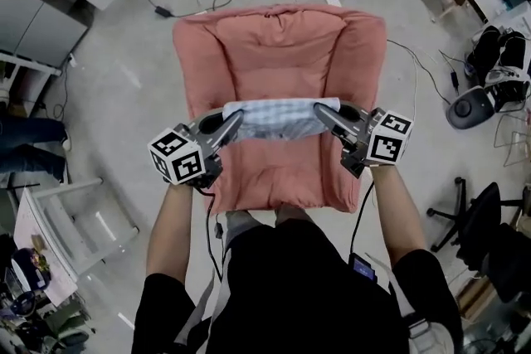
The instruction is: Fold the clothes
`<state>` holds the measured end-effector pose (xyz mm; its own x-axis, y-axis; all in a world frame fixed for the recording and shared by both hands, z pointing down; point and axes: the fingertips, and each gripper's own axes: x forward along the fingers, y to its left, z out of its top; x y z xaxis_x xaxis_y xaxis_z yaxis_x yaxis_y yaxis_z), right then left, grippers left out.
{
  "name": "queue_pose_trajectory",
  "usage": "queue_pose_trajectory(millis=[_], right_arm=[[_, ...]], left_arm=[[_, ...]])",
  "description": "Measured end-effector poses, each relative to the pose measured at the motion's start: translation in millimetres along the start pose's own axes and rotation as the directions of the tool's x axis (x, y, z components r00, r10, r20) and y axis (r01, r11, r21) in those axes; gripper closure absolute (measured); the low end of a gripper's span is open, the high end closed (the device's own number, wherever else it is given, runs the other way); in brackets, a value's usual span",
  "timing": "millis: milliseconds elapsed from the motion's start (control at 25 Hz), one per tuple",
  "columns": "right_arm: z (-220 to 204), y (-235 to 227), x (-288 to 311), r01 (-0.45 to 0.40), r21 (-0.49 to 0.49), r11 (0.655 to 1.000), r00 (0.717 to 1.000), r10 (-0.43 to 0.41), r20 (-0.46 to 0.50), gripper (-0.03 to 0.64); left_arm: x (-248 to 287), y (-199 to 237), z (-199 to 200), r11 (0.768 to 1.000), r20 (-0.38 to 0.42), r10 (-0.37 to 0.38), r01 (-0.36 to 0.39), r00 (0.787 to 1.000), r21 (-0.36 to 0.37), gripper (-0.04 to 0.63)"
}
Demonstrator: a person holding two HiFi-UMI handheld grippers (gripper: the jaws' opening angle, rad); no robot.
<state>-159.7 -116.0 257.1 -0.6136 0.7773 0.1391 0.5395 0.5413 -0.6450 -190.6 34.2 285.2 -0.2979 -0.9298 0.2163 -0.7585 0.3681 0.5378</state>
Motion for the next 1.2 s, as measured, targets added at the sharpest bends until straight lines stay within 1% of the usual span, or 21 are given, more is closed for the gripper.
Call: queue_pose_trajectory(millis=[120,240,400,560,760,880,1000,1080,1200], right_arm=[[9.5,-15.7,7.2,-0.019,-0.011,1.0,1.0,0.018,-0.017,0.606],[12.9,-24.8,13.2,-0.026,-0.024,0.999,0.999,0.025,-0.031,0.605],[3.2,-30.4,17.3,-0.02,-0.023,1.0,0.998,0.018,-0.052,0.605],[-24.6,-32.1,15.4,-0.012,0.014,1.0,0.998,0.013,-0.067,0.605],[-82.5,-30.5,6.9,0.022,0.057,0.998,0.992,-0.015,-0.122,0.605],[-118.8,-20.9,0.8,0.041,0.049,0.998,0.987,-0.032,-0.156,0.605],[-142.3,-6.5,-9.7,0.048,0.049,0.998,0.985,-0.039,-0.17,0.604],[-151.7,11.7,-21.2,0.04,0.039,0.998,0.986,-0.033,-0.163,0.604],[-158.2,55.1,-39.6,0.026,0.026,0.999,0.991,-0.022,-0.129,0.605]], left_arm=[[10.1,8.5,5.0,0.999,0.026,0.037,-0.037,0.999,-0.006,0.571],[14.9,15.5,7.1,0.998,0.052,0.055,-0.055,0.997,-0.012,0.571],[17.0,20.6,-2.9,0.998,0.033,0.058,-0.058,0.998,-0.002,0.571],[11.9,24.4,-28.7,0.998,0.009,0.059,-0.058,0.998,-0.022,0.571],[-2.3,21.8,-85.6,0.995,-0.042,0.077,-0.079,0.996,-0.062,0.571],[-19.2,13.3,-118.6,0.994,-0.058,0.072,-0.077,0.996,-0.077,0.569],[-29.7,0.4,-140.2,0.995,-0.051,0.066,-0.07,0.997,-0.074,0.569],[-39.4,-16.0,-146.4,0.997,-0.03,0.056,-0.058,0.998,-0.059,0.57],[-65.1,-51.1,-147.4,0.999,0.01,0.034,-0.034,0.999,-0.024,0.57]])
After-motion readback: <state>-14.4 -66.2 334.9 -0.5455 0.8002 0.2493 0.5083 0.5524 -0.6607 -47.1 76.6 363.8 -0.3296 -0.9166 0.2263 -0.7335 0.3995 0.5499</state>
